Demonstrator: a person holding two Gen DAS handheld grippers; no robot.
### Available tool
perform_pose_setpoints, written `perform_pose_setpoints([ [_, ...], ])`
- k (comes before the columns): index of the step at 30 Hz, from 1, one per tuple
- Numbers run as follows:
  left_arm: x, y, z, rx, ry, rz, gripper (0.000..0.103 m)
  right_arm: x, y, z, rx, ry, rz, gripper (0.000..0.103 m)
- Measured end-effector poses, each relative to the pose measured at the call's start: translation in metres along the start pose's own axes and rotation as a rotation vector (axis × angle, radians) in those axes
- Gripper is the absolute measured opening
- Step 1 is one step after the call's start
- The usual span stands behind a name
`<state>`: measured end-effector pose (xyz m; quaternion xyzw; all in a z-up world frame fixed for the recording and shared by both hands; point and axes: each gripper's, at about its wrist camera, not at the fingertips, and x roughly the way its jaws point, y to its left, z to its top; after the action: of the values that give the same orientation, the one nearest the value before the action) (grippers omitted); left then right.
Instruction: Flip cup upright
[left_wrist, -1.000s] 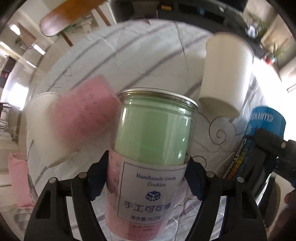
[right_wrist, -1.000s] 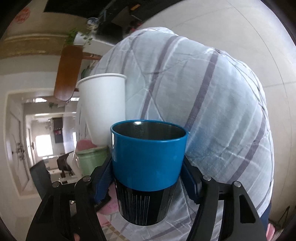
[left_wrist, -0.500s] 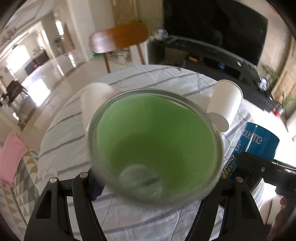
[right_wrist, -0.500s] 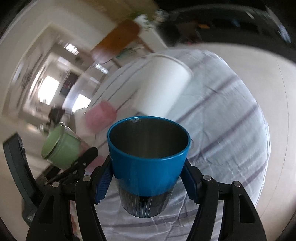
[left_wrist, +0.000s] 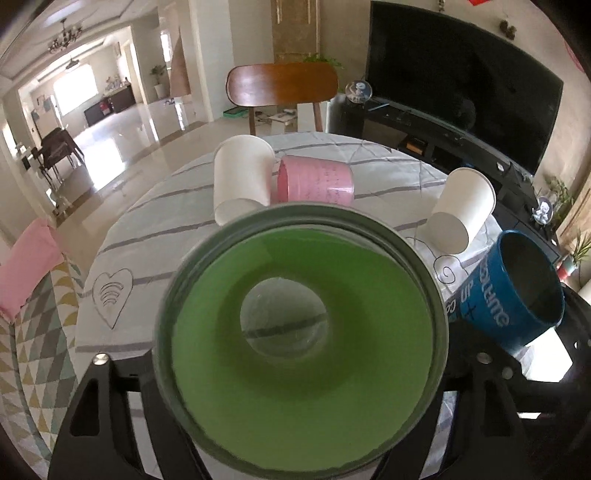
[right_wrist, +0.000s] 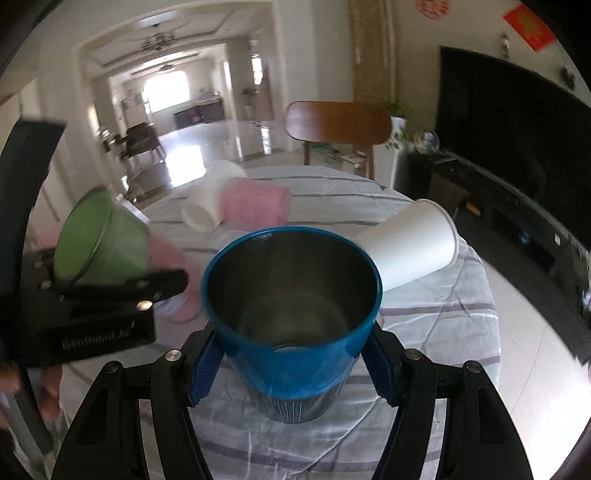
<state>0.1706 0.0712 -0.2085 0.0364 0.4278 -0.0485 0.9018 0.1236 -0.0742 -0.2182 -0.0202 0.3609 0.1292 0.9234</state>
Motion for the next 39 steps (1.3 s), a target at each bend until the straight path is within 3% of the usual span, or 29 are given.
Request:
perform_pose_setpoints([
  [2,-0.007,0.002,-0.003,-0.005,-0.012,0.024,0.093,0.001,0.002,0.004,-0.006,-0.011,0.003,0.07],
  [5,-0.014,0.002,-0.005,-0.015,-0.027,0.035,0.096,-0.011,-0.003,0.002,0.02,-0.016,0.033,0.08],
  [7,-0.018,0.0,-0.006,-0.011,-0.03,0.045,0.097,-0.016,-0.006,0.003,0.034,-0.024,0.039,0.08],
  [21,-0.02,-0.008,-0.009,0.02,-0.009,0.06,0.098,-0.024,-0.016,0.002,0.064,-0.016,0.054,0.08],
  [28,-0.016,-0.003,-0.014,-0.013,0.014,0.047,0.098,-0.023,-0.016,0.001,0.073,-0.014,0.068,0.08],
  [39,-0.046,0.01,-0.027,-0.079,0.0,0.033,0.098,-0.032,-0.018,0.004,0.097,0.0,0.091,0.08],
])
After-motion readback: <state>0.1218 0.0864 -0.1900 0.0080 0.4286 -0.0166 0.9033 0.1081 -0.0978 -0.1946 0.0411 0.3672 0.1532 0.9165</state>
